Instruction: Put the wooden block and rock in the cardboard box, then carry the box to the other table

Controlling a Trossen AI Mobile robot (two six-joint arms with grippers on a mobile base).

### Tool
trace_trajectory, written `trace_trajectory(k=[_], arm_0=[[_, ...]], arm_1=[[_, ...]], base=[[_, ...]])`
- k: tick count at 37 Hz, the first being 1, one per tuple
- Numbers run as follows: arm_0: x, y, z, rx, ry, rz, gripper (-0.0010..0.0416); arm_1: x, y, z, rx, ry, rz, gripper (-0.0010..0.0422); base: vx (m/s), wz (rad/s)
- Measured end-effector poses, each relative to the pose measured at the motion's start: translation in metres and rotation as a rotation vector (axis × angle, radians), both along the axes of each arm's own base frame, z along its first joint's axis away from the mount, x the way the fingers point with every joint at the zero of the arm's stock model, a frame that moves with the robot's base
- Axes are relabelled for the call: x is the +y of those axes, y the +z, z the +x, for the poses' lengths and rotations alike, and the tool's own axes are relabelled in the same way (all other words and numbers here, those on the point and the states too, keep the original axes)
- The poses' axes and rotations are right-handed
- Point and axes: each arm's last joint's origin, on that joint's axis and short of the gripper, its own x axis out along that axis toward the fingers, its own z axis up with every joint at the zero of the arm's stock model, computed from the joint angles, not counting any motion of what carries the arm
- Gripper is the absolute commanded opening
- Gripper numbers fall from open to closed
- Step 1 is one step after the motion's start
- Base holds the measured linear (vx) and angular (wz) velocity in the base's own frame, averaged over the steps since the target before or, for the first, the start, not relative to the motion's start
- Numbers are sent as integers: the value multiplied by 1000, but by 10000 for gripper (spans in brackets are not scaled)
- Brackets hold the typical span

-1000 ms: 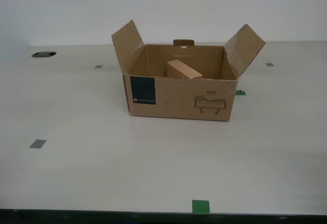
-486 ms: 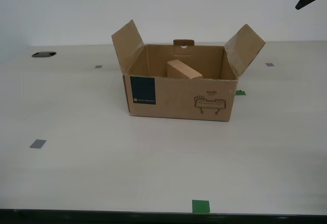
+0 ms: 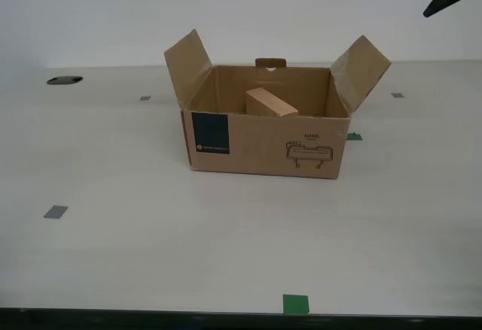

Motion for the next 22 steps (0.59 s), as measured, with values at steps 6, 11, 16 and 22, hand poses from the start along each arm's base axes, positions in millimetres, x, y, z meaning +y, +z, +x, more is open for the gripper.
trace_trajectory(k=[6, 11, 16, 22], arm_0=[[2, -18, 12, 57, 0, -12, 398], [4, -29, 21, 75, 2, -16, 398], [6, -39, 27, 105, 14, -4, 399], [9, -52, 34, 142, 43, 22, 399]], arm_1=[[0, 0, 0, 0, 0, 0, 375], [0, 0, 0, 0, 1, 0, 375], [0, 0, 0, 0, 1, 0, 375], [0, 0, 0, 0, 1, 0, 375]], base=[[0, 0], [0, 0], [0, 0], [0, 0]])
